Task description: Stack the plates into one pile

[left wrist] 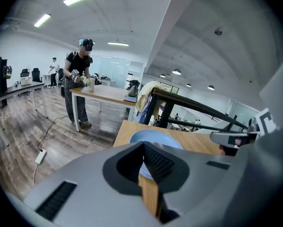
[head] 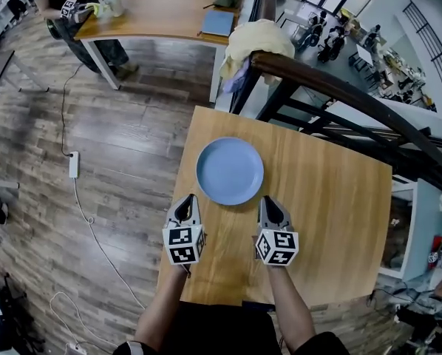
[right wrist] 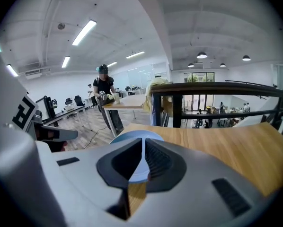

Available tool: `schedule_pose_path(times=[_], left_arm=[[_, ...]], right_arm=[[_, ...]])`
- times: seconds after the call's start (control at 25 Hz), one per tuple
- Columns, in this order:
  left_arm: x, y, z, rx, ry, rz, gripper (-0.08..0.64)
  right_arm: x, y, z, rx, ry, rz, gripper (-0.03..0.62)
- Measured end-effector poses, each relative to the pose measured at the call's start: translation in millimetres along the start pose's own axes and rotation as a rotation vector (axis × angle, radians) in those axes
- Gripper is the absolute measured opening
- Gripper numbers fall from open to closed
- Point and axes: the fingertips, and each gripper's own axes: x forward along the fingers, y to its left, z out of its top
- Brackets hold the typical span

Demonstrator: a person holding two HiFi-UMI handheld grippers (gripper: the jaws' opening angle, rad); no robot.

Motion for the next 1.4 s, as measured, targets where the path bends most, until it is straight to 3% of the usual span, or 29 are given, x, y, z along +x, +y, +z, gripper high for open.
schedule_pose_path(times=[0.32,0.44,0.96,1.4], left_arm=[[-65,-41,6,0.02,-0.079,-0.06,0.023],[-86,-52,3,0.033,-0.108,-0.052,0.023],[-172,-103,7,0.041,-0.245,-0.018,0.023],[-215,-147,0,0.101,-0.315,-0.061,0.023]], right_arm=[[-68,19,-4,0.026,-0.022,0.049,0.041],[-89,22,-3,0.054,-0.039,0.077,0.041],[-170,23,5,0.01,-0.11,0.177,0.041],[-232,18,2,0.003,-0.156,0.195,0.034]])
